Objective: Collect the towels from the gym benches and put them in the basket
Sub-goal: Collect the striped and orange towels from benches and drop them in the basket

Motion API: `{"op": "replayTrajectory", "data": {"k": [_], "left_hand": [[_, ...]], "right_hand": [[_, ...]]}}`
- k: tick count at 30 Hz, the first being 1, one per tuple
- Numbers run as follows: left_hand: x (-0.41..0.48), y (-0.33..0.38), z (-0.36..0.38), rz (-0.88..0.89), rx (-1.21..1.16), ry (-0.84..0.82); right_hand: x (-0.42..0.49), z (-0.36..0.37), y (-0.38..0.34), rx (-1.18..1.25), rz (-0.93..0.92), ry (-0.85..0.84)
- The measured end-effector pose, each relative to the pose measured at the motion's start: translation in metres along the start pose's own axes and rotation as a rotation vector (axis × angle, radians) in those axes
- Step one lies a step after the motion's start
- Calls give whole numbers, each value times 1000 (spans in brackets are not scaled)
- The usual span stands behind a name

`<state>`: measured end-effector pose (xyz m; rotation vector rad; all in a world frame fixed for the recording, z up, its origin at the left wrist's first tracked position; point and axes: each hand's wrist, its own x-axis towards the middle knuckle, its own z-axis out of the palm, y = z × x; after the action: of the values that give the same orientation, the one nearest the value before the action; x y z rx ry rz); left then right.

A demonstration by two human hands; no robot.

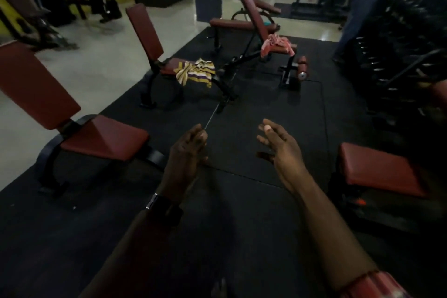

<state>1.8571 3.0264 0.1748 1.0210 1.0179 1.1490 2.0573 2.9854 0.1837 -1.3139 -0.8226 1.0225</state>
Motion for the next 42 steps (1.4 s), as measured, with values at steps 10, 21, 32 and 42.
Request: {"op": "replayTrajectory", "data": {"k": [10,21,32,42], "left_hand": [[295,-16,38,-37,-63,62],[585,7,87,-36,2,43],[888,-3,129,-72,85,130],[1116,-15,140,-122,49,182]], "right_hand": [[299,27,4,26,6,-19],[587,54,-17,92,32,-19],[920,99,-2,140,151,-80],[1154,146,11,60,193,-162]]}}
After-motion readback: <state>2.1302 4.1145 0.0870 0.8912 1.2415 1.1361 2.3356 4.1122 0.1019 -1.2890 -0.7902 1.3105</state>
